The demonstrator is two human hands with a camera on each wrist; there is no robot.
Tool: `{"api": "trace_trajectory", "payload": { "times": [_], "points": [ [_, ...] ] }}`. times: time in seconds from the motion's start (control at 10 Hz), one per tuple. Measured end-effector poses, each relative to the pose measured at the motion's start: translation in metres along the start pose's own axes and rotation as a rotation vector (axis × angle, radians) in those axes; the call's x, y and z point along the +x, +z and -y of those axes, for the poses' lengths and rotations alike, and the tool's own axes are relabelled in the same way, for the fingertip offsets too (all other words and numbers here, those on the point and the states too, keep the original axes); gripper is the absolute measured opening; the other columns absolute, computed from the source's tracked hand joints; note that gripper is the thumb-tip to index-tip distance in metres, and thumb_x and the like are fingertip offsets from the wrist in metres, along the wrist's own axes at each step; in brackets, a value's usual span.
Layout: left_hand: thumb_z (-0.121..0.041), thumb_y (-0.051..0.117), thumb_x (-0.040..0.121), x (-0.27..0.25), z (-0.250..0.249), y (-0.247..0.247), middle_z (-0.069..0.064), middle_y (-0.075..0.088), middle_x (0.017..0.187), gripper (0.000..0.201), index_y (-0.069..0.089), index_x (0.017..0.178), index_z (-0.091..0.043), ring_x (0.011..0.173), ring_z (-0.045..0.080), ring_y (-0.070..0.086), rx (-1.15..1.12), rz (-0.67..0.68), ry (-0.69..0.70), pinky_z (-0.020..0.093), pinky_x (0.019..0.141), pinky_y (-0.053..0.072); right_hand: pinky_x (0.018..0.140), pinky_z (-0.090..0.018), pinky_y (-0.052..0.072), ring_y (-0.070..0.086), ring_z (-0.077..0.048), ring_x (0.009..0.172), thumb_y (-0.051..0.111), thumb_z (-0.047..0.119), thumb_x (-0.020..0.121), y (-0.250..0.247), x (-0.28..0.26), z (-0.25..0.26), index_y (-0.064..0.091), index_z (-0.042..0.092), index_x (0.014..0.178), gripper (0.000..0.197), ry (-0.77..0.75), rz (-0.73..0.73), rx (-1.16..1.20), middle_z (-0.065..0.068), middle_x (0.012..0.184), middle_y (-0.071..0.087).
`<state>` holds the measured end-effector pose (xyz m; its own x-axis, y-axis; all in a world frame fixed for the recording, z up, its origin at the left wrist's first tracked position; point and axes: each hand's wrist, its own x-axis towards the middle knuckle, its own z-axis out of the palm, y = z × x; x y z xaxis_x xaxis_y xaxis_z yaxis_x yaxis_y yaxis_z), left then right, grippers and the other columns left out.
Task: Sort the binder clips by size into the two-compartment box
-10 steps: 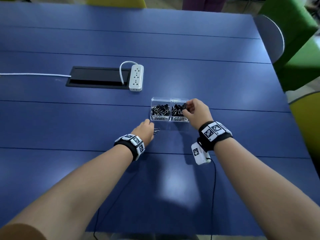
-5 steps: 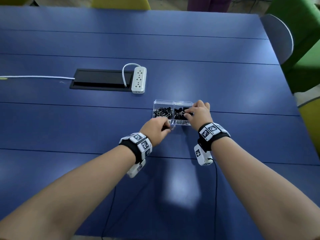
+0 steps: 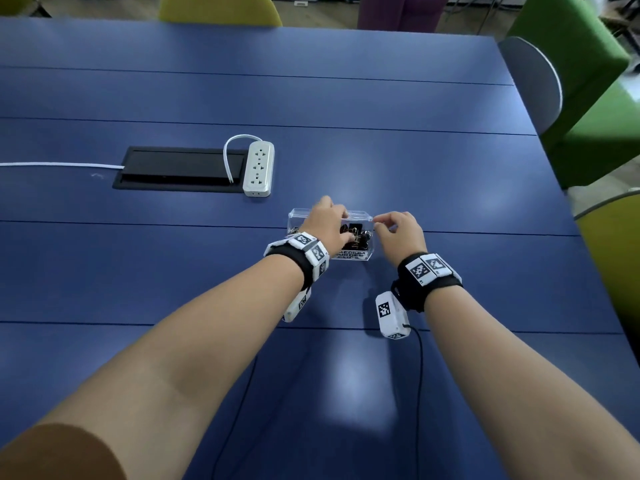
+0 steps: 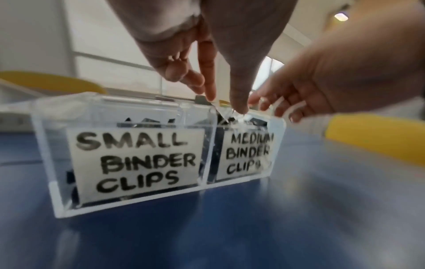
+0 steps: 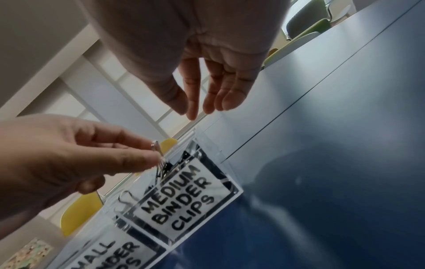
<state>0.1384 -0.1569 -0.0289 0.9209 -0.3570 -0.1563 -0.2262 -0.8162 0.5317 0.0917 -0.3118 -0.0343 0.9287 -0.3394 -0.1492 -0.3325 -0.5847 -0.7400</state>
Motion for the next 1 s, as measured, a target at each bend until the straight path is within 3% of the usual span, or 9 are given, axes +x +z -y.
{"api": "trace_trajectory", "payload": {
  "times": [0.1, 0.2, 0.3, 0.4, 0.5, 0.6, 0.7, 0.8, 1.0],
  "points": [
    [-0.023, 0.063, 0.084, 0.006, 0.017, -0.017, 0.011, 0.050, 0.120, 0.024, 0.064, 0.105, -0.013, 0.113, 0.026, 0.050, -0.117, -0.208, -0.181, 0.034, 0.100, 0.042, 0.078, -0.033, 0.044, 0.050, -0.020, 0.076, 0.050, 0.021, 0.091, 0.001, 0.013, 0.003, 0.066, 0.001, 0.086, 0.027, 0.093, 0.030, 0.010, -0.016, 0.083, 0.060],
    [-0.020, 0.053, 0.089, 0.011, 0.040, -0.030, 0.016, 0.058, 0.113, 0.022, 0.064, 0.101, -0.006, 0.107, 0.035, 0.054, -0.239, -0.257, -0.479, 0.035, 0.092, 0.045, 0.066, -0.033, 0.035, 0.039, -0.024, 0.069, 0.043, 0.029, 0.094, 0.008, 0.025, 0.005, 0.056, -0.012, 0.079, 0.046, 0.226, 0.107, -0.015, -0.019, 0.068, 0.040],
    [-0.019, 0.044, 0.094, 0.010, 0.050, -0.036, 0.022, 0.053, 0.083, 0.023, 0.049, 0.080, -0.002, 0.081, 0.032, 0.048, -0.399, -0.082, -0.589, 0.033, 0.070, 0.036, 0.078, -0.040, 0.049, 0.048, -0.029, 0.072, 0.040, 0.038, 0.094, 0.018, 0.033, 0.007, 0.062, -0.007, 0.086, 0.051, 0.332, 0.198, 0.033, -0.015, 0.075, 0.051],
    [-0.016, 0.042, 0.097, 0.017, 0.051, -0.044, 0.024, 0.063, 0.116, 0.022, 0.057, 0.109, -0.005, 0.078, 0.027, 0.053, -0.680, -0.073, -0.604, 0.029, 0.063, 0.040, 0.089, -0.048, 0.051, 0.049, -0.026, 0.077, 0.037, 0.034, 0.096, 0.021, 0.037, 0.011, 0.059, -0.004, 0.095, 0.044, 0.355, 0.231, 0.078, -0.009, 0.074, 0.049],
    [-0.019, 0.037, 0.098, 0.017, 0.052, -0.050, 0.002, 0.072, 0.091, 0.032, 0.055, 0.122, -0.006, 0.059, 0.010, 0.046, -0.892, -0.193, -0.601, 0.022, 0.054, 0.037, 0.071, -0.037, 0.051, 0.051, -0.022, 0.083, 0.037, 0.037, 0.097, 0.015, 0.031, 0.013, 0.064, 0.015, 0.100, 0.035, 0.352, 0.172, 0.286, -0.001, 0.077, 0.053],
    [-0.019, 0.040, 0.097, 0.006, 0.054, -0.052, -0.006, 0.070, 0.070, 0.025, 0.059, 0.111, -0.014, 0.058, 0.009, 0.046, -0.910, -0.280, -0.541, 0.020, 0.051, 0.039, 0.066, -0.032, 0.049, 0.054, -0.018, 0.079, 0.037, 0.045, 0.093, 0.008, 0.016, 0.012, 0.070, 0.030, 0.088, 0.036, 0.292, 0.150, 0.406, -0.003, 0.088, 0.060],
    [-0.004, 0.056, 0.089, -0.017, 0.055, -0.046, 0.003, 0.068, 0.078, 0.013, 0.061, 0.097, -0.014, 0.060, 0.006, 0.056, -0.808, -0.247, -0.405, 0.016, 0.055, 0.049, 0.058, -0.027, 0.047, 0.049, -0.013, 0.063, 0.055, 0.039, 0.088, 0.005, -0.007, 0.008, 0.069, 0.025, 0.079, 0.021, 0.189, 0.159, 0.330, 0.001, 0.076, 0.057],
    [-0.001, 0.067, 0.079, -0.039, 0.063, -0.032, 0.002, 0.066, 0.085, 0.017, 0.066, 0.089, -0.015, 0.078, 0.012, 0.061, -0.520, -0.138, -0.268, 0.016, 0.072, 0.048, 0.062, -0.022, 0.047, 0.051, -0.013, 0.065, 0.069, 0.027, 0.082, 0.010, -0.022, -0.001, 0.064, 0.028, 0.085, 0.006, 0.075, 0.147, 0.192, 0.001, 0.088, 0.052],
    [-0.012, 0.067, 0.084, -0.050, 0.065, -0.034, -0.001, 0.061, 0.091, 0.005, 0.067, 0.089, -0.012, 0.085, 0.011, 0.056, -0.411, -0.222, -0.220, 0.021, 0.081, 0.040, 0.087, -0.028, 0.042, 0.049, -0.015, 0.083, 0.061, 0.025, 0.088, 0.012, -0.027, 0.011, 0.061, 0.023, 0.089, 0.003, 0.038, 0.115, 0.039, -0.004, 0.104, 0.043]
  ]
}}
